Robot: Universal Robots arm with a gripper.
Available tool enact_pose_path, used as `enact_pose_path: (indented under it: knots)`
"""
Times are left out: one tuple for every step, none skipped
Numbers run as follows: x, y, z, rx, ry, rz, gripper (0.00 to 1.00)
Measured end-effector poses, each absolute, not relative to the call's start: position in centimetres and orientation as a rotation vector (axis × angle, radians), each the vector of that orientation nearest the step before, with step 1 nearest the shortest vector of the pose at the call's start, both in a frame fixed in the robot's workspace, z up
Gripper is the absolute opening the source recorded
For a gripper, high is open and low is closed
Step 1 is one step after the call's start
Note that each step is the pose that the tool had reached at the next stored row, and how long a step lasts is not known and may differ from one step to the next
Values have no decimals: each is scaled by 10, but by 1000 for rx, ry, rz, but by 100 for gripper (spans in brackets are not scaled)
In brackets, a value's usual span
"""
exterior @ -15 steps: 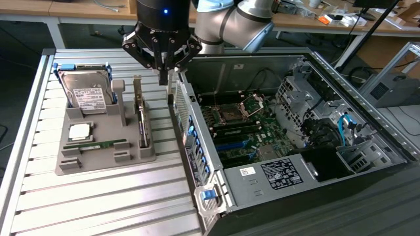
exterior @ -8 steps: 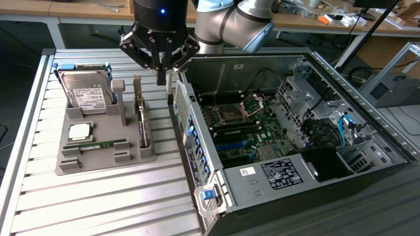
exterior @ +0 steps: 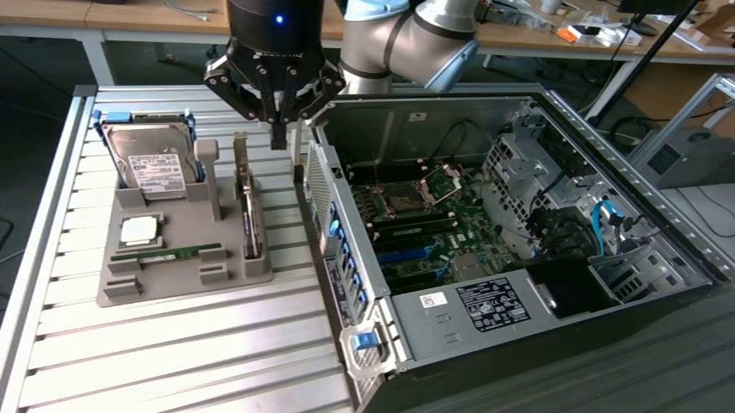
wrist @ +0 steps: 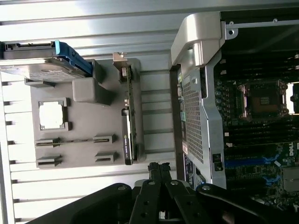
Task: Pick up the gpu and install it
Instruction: 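Reach for the gpu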
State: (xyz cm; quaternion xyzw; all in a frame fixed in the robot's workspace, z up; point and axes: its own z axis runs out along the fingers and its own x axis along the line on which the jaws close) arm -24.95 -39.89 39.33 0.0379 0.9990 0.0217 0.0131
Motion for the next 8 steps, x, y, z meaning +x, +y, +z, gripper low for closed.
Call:
enact_pose_path:
  knots:
    - [-250, -399, 393, 118, 3112, 68, 11]
    - [-251, -399, 393, 118, 3112, 68, 11]
    - [-251, -399, 393, 118, 3112, 68, 11]
    - [-252, -399, 393, 118, 3112, 68, 11]
    - [-252, -399, 393, 118, 3112, 68, 11]
    - [-253, -399, 393, 118, 3113, 68, 11]
    - [-254, -399, 393, 118, 3113, 68, 11]
    - [-254, -399, 393, 118, 3113, 68, 11]
